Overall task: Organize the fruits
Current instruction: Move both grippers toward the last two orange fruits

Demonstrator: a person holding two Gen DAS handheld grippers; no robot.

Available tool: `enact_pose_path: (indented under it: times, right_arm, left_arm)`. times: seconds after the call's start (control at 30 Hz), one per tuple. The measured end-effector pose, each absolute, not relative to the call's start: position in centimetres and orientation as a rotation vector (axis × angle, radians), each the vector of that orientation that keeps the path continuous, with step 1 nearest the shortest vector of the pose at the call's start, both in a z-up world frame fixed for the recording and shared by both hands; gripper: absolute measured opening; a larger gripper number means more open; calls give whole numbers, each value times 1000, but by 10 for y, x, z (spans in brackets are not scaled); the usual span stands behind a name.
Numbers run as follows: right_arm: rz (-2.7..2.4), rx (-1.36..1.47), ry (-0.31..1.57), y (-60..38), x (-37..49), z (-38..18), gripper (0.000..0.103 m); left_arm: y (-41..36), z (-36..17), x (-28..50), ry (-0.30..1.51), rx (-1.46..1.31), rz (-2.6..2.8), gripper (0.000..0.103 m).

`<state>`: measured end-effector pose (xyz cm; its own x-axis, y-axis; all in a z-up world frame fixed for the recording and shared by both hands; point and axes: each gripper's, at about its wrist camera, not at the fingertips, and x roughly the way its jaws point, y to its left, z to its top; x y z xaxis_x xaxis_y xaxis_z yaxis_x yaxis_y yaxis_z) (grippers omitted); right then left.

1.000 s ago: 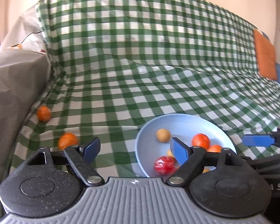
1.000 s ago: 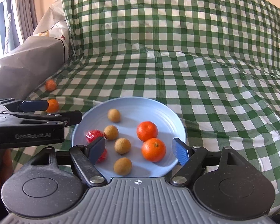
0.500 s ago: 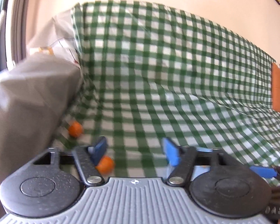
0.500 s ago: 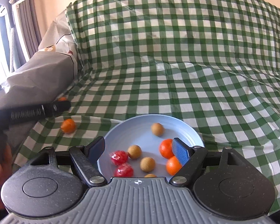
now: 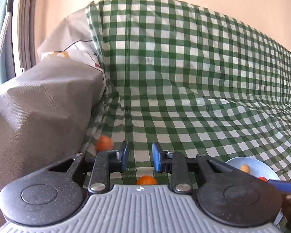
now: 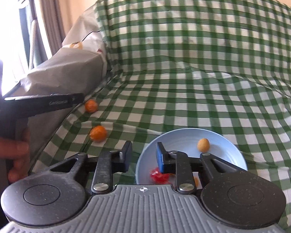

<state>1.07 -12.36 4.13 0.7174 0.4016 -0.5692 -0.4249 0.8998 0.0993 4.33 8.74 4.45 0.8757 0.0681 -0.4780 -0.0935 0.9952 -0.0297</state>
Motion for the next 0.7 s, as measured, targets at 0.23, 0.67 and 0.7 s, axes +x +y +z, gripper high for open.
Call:
enact_pose_path:
  times: [0.23,0.67,0.7]
  right_arm:
    - [528,-70,611,-86,20,37,17]
    - [587,-96,619,-39,47,13,14]
    - [584,-96,620,-35,50,10,14]
  left_arm:
    - [105,40,49,515,-110,109,29]
    - [155,44,46,471,-289,259,28]
    - [154,43,47,473,-280,260,28]
